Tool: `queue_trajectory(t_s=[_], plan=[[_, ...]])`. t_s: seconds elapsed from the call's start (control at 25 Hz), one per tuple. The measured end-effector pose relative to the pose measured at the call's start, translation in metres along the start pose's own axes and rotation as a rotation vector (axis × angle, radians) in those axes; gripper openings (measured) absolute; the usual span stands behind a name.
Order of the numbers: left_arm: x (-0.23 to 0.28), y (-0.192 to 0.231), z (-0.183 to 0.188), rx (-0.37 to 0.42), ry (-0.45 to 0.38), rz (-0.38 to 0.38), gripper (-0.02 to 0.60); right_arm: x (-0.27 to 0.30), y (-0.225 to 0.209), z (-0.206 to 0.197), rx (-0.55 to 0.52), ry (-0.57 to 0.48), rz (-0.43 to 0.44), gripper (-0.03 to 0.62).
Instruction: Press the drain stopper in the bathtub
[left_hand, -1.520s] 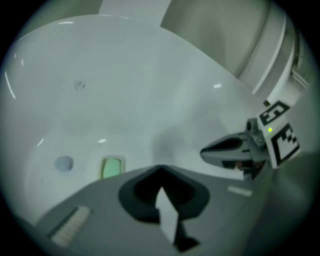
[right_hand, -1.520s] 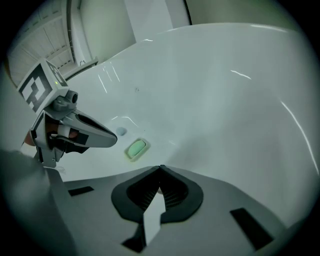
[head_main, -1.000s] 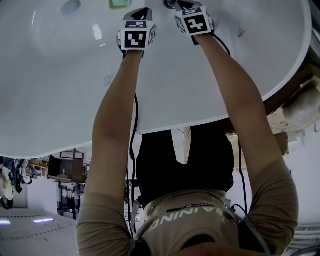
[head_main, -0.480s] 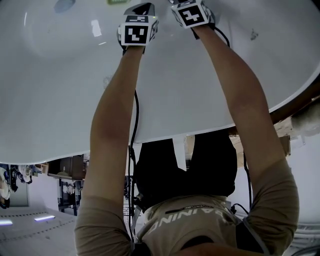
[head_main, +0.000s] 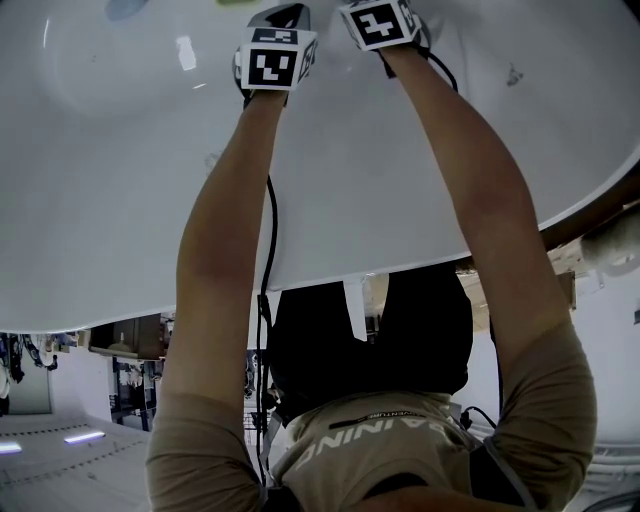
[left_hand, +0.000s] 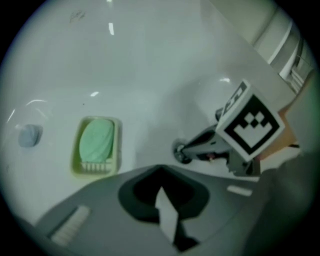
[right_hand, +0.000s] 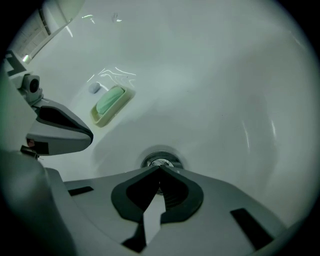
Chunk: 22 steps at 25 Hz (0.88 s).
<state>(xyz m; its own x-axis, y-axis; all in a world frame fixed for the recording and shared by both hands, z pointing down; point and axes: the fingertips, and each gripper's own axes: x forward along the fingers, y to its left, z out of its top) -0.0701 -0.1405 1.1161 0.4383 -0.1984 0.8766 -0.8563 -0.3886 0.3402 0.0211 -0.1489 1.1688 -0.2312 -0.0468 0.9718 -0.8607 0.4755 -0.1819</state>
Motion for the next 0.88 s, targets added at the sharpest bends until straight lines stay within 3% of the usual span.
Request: queue_trajectory(t_s=[0.32, 0.64, 0.88], plan=[[0.006, 0.001, -0.002, 0.014, 0.018, -0.004, 0.003, 0.001, -0.002, -0.003, -0.023, 0.051, -0.026, 0.009], [0.011, 0.000, 0.003, 0.001, 0.017, -0.008, 0.003, -0.001, 0.000, 0.006, -0.080, -0.001, -0.001, 0.009], [-0.001, -0.004, 0.001, 0.008, 0.029, 0.008, 0.003, -0.010, 0.005, -0.005, 0.029, 0.052, 0.051, 0.009]])
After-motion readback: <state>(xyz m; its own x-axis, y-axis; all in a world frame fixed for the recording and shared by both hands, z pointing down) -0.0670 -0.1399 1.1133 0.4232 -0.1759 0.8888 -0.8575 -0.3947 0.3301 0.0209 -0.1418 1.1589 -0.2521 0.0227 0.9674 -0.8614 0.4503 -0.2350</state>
